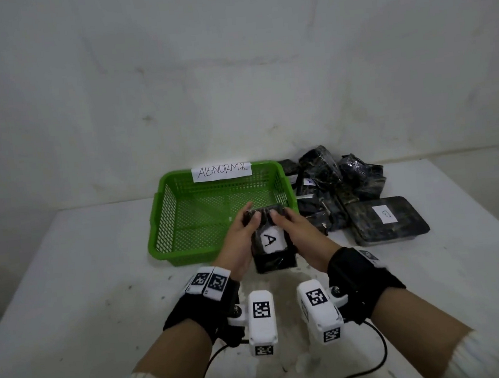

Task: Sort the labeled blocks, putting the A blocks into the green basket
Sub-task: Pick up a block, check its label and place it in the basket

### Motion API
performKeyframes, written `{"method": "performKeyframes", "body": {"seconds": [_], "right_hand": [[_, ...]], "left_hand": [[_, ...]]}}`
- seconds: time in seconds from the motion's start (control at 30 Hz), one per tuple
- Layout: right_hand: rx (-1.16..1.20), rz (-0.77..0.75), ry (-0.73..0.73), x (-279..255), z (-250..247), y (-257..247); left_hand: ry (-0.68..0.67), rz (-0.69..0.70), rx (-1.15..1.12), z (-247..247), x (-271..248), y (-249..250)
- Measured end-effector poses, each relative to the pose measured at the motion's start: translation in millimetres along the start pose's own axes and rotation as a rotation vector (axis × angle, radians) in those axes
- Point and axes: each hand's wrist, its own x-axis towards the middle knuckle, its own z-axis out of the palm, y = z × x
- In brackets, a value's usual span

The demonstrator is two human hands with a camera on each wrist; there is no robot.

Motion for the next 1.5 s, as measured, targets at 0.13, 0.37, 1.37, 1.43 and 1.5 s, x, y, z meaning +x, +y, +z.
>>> {"method": "performKeyframes", "body": {"seconds": [0.13, 0.37, 1.37, 1.43, 1.5], "right_hand": [[0.100, -0.028, 0.012, 0.9, -4.1, -1.1], [0.152, -0.023, -0.072, 0.7, -15.3, 3.5], [-0.004, -0.064, -0.100, -21.0, -25.9, 6.1], [-0.030, -0.078, -0.137, -24.8, -25.8, 3.6], [-0.036, -0.086, -0.137, -27.6, -27.4, 1.5]], "left_hand": [[-0.023, 0.000, -0.021, 3.7, -2.0, 6.9], [0.021, 0.037, 0.067, 10.1, -7.5, 8.2], [0.040, 0.039, 0.159, 16.3, -30.8, -5.0], [0.083, 0.083, 0.177, 16.3, -32.4, -4.0], [0.079, 0.113, 0.248, 16.4, -32.5, -3.4]]}}
